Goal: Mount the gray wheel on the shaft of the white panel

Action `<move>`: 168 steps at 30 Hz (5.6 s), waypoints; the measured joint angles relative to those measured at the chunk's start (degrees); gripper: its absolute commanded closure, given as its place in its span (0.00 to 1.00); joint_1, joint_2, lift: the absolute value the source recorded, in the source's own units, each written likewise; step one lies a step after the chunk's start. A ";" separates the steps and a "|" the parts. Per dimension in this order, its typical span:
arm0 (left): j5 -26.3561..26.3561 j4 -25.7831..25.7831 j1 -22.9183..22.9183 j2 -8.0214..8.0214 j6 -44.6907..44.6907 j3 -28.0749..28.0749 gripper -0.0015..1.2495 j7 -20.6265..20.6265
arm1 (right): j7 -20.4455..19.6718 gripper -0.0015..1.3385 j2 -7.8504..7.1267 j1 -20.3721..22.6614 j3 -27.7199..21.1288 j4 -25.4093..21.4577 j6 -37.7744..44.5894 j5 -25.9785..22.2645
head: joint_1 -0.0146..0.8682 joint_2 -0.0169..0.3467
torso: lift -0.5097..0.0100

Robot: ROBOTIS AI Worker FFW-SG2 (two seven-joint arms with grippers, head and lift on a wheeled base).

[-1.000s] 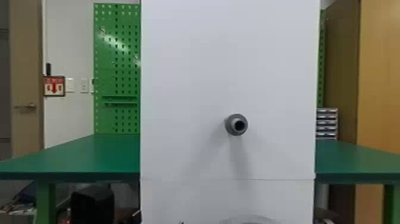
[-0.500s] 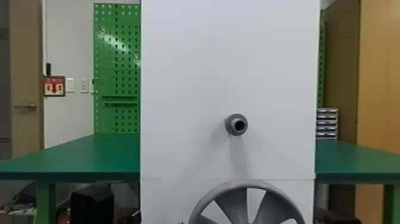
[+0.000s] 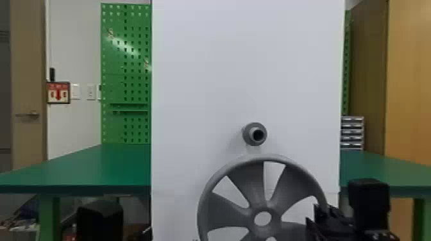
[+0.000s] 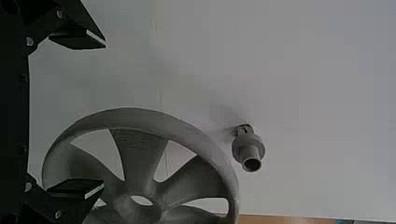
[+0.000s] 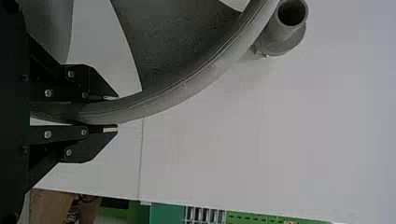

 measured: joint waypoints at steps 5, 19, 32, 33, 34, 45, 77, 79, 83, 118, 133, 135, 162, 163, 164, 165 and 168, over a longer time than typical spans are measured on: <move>0.00 0.00 -0.07 0.00 0.26 -0.14 0.17 0.08 | -2.11 0.88 0.28 -2.46 0.63 -1.98 3.47 -0.86 | 0.06 0.16 | 0.00; 0.00 0.00 -0.61 0.09 1.02 -0.93 0.17 0.46 | -11.74 0.88 0.32 -8.50 3.02 -7.47 12.49 -4.67 | 0.06 0.16 | 0.00; 0.00 0.03 -1.81 0.43 2.11 -2.39 0.17 1.43 | -19.47 0.88 -0.15 -13.95 4.22 -7.58 15.21 -8.99 | 0.06 0.16 | 0.00; 0.00 0.03 -1.86 0.45 2.16 -2.45 0.17 1.47 | -19.68 0.88 -0.20 -14.24 4.31 -7.48 15.23 -9.13 | 0.06 0.16 | 0.00; 0.00 0.03 -1.94 0.49 2.24 -2.53 0.17 1.49 | -19.91 0.88 -0.27 -14.60 4.43 -7.31 15.24 -9.30 | 0.06 0.16 | 0.00; 0.09 0.03 -2.57 0.96 2.54 -3.05 0.18 1.72 | -20.76 0.88 -0.58 -16.71 4.47 -5.35 14.76 -11.20 | 0.06 0.16 | 0.00; -0.17 0.03 -3.14 0.88 2.55 -3.26 0.19 2.11 | -21.49 0.88 -0.53 -19.85 3.75 -3.53 13.16 -11.40 | 0.06 0.16 | 0.00; -0.17 0.03 -3.15 0.88 2.55 -3.28 0.19 2.11 | -21.49 0.88 -0.48 -19.85 3.72 -3.37 13.00 -11.40 | 0.06 0.16 | 0.00; -0.18 0.03 -3.16 0.87 2.55 -3.35 0.19 2.15 | -21.49 0.88 -0.41 -19.83 3.66 -3.03 12.77 -11.46 | 0.06 0.16 | 0.00; 0.32 0.03 -3.37 0.96 2.64 -3.63 0.19 1.32 | -19.84 0.89 -0.83 -22.06 0.77 4.33 7.96 -14.98 | 0.06 0.16 | 0.00; 0.17 0.03 -3.68 1.00 2.64 -3.91 0.19 1.23 | -17.95 0.90 -1.18 -24.95 -0.95 9.44 7.37 -17.73 | 0.06 0.16 | 0.00; 0.14 0.03 -3.75 1.03 2.64 -3.94 0.19 1.23 | -17.53 0.90 -1.23 -25.17 -1.04 10.00 7.10 -17.84 | 0.06 0.16 | 0.00; -0.35 0.03 -4.13 1.14 2.64 -4.44 0.20 1.23 | -14.63 0.90 -1.05 -27.44 -2.47 17.82 3.55 -20.44 | 0.06 0.16 | 0.00; -0.36 0.03 -4.13 1.14 2.64 -4.46 0.20 1.23 | -14.63 0.90 -1.01 -27.49 -2.45 18.01 3.44 -20.48 | 0.06 0.16 | 0.00; -0.37 0.03 -4.12 1.14 2.64 -4.48 0.20 1.23 | -14.63 0.90 -0.97 -27.56 -2.42 18.26 3.31 -20.51 | 0.06 0.16 | 0.00; -0.39 0.03 -4.12 1.14 2.64 -4.49 0.20 1.23 | -14.63 0.90 -0.96 -27.62 -2.40 18.45 3.22 -20.52 | 0.06 0.16 | 0.00; -0.45 0.03 -4.11 1.14 2.64 -4.53 0.20 1.23 | -14.63 0.90 -0.94 -27.79 -2.33 19.08 2.92 -20.66 | 0.06 0.16 | 0.00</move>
